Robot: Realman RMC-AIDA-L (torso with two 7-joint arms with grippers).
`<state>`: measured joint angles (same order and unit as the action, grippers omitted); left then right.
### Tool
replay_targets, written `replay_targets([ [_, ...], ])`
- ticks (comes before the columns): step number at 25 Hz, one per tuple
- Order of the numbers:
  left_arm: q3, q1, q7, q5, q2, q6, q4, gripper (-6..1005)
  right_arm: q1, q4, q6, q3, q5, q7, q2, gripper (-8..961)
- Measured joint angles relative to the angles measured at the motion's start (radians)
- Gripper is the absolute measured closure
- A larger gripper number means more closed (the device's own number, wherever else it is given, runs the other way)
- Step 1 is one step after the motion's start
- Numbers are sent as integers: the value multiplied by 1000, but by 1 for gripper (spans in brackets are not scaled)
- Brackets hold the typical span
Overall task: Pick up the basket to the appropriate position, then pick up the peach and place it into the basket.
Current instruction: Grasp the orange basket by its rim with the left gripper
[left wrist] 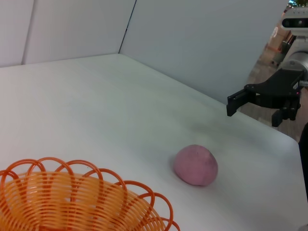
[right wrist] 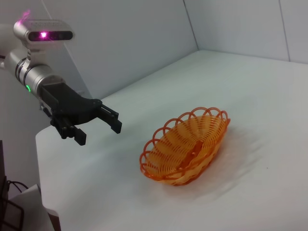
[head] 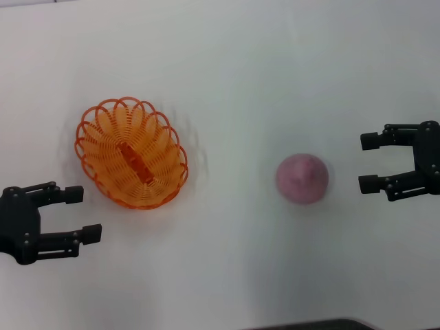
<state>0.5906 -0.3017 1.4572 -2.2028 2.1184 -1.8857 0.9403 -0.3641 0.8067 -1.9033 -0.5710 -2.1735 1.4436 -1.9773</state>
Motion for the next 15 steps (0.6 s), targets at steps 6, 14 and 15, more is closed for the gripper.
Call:
replay_targets([
  [6, 0, -1, 0, 0, 1, 0, 0, 158, -1, 0, 10, 0, 0, 1, -1, 9],
  [14, 0, -1, 1, 0, 1, -2, 0, 158, -1, 0, 12, -1, 0, 1, -2, 8],
  [15, 0, -1, 1, 0, 1, -2, 0, 158, -1, 0, 12, -1, 0, 1, -2, 9],
])
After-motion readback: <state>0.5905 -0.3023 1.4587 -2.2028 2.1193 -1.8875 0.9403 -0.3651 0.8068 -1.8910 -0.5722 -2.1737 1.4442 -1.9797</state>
